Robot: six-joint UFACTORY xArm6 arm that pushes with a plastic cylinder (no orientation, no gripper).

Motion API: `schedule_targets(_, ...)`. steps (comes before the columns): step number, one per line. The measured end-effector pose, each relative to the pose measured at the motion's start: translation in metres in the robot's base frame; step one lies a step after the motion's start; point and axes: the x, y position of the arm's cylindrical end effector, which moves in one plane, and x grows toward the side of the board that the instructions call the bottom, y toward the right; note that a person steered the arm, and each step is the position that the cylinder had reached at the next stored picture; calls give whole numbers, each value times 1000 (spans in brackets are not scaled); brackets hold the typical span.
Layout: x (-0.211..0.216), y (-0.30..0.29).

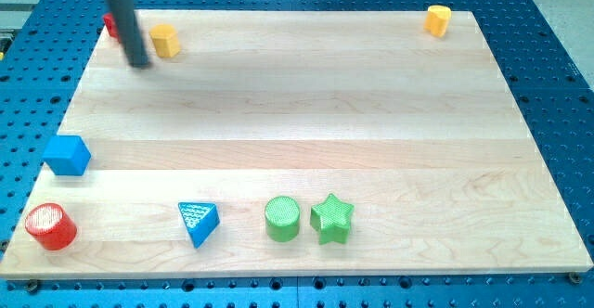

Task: Move the hexagon towards heart

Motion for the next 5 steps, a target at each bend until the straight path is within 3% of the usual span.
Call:
schedule_targets(1, -24, 29)
schedule_targets(2, -48, 142)
schedule_targets(3, -56, 168)
schedule_targets(4, -77, 154)
schedule_targets(5, -86, 254)
